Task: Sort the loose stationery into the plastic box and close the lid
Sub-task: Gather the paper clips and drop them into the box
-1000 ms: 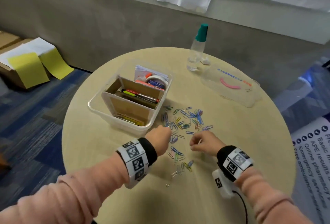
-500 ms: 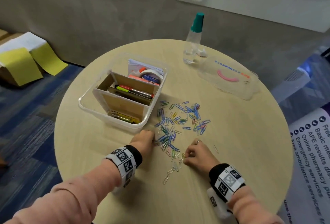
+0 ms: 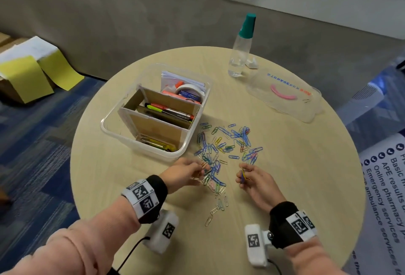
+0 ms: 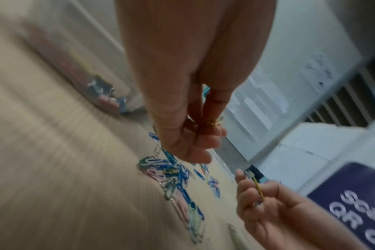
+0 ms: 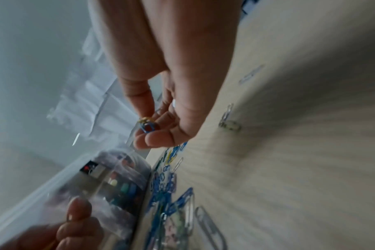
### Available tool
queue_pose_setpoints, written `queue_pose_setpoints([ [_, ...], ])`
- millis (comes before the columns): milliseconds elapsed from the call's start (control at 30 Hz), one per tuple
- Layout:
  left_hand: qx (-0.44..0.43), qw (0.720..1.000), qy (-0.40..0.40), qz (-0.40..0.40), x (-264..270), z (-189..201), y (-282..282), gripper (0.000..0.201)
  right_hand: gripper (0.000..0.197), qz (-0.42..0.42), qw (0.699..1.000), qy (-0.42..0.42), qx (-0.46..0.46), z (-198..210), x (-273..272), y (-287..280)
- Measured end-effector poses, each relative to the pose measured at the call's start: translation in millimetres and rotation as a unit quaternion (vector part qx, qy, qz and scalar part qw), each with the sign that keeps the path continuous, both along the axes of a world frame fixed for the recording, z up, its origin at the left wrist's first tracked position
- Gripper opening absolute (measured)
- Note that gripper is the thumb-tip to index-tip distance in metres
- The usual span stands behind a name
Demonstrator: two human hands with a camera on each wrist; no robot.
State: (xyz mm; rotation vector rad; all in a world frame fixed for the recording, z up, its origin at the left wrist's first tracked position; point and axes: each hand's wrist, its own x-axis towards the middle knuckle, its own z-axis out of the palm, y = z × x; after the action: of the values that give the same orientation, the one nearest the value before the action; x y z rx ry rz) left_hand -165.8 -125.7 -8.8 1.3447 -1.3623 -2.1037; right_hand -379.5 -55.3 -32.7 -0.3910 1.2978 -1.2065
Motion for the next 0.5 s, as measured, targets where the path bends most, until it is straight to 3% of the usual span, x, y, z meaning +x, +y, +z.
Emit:
queue_pose_setpoints([
  [67, 0.078, 0.995, 0.063, 0.027, -2.0, 3.1, -1.7, 0.029, 0.019, -0.017, 0.998, -0.062, 0.014, 2.1, 0.9, -2.7],
  [133, 0.089, 0.993, 0.07, 0.042, -4.8, 5.2, -5.0, 0.03, 0.019, -0.014, 0.997, -0.066, 0.031, 3.0, 3.9, -6.4],
  [200, 0.061, 0.996, 0.035, 0.055, -7.9, 5.8, -7.9, 0.034, 0.028, 0.005, 0.998, -0.014, 0.053, 2.7, 8.5, -11.3],
  [233, 0.034, 0.998, -0.003, 0.053, -9.3, 4.7, -8.5, 0.036, 0.031, 0.029, 0.996, 0.054, 0.061, 1.9, 10.5, -13.5],
  [267, -0.008, 0.998, -0.059, 0.038, -10.7, 1.8, -8.9, 0.037, 0.032, 0.073, 0.983, 0.155, 0.066, 1.1, 12.7, -14.9],
  [333, -0.124, 0.972, -0.198, -0.019, -12.3, -7.8, -9.4, 0.04, 0.028, 0.171, 0.91, 0.374, 0.053, -2.3, 18.1, -15.6],
  [367, -0.174, 0.952, -0.246, -0.05, -12.7, -11.5, -8.7, 0.038, 0.024, 0.199, 0.877, 0.436, 0.043, -5.5, 20.9, -16.1],
  [500, -0.263, 0.899, -0.314, -0.153, -16.0, -21.8, -4.2, 0.027, 0.021, 0.278, 0.804, 0.526, 0.031, -16.2, 31.7, -17.5],
])
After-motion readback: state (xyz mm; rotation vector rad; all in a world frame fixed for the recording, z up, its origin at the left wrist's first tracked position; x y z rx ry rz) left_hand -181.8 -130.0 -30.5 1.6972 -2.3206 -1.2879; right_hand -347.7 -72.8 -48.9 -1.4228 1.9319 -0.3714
